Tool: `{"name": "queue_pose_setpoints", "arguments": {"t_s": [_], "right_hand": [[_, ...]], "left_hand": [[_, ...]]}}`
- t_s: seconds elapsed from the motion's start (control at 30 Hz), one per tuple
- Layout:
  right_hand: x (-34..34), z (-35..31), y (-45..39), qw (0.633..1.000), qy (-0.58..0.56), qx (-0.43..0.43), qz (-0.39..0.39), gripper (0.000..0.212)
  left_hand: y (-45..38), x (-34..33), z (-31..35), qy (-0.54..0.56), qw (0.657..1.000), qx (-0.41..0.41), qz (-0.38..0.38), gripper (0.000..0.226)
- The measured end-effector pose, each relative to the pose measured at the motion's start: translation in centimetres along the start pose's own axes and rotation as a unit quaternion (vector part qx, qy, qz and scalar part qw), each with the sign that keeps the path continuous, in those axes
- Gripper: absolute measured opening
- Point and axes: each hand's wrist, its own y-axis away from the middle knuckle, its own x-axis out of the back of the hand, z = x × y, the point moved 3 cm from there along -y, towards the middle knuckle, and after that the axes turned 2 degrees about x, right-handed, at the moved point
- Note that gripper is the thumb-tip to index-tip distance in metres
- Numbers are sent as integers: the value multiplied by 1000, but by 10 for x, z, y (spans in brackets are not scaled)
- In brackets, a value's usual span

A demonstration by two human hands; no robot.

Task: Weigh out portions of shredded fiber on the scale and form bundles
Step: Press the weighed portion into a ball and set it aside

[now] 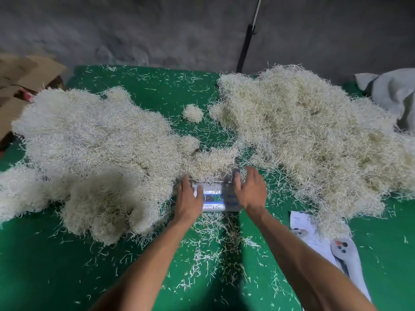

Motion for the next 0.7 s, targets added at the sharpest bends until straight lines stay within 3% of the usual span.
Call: {"name": "queue_pose_setpoints", "arguments": {"t_s": [0.1,0.2,0.3,0.37,0.47,0.53,0.6,0.7], "right_hand": [[-1,-2,-48,994,-77,-73,-38,74],[-16,-14,-84,984,-147,-59,-82,64],[-36,-45,-89,939,-299,-62,-157,59],[-54,-67,-76,923,-325,-71,-193,56],[-72,-87,-66,895,-396,-187,-86,45],[-68,-94,-72,842,-462,-278,-12,26],[-53,-101,-81,836,-477,-271,14,20],[-30,-116,-78,842,-503,-192,24,39]], "left_hand": [[-27,-4,19,9,1000,3,-15,69],[-55,-12,32,26,999,12,-25,55],[-71,-25,41,2,999,0,-46,42],[-81,-33,51,15,999,-19,-32,40],[-99,-27,61,120,987,79,76,24],[-104,-21,74,153,979,109,81,12],[-103,-17,82,233,965,119,27,18],[-96,-8,99,316,921,180,-137,35]]}}
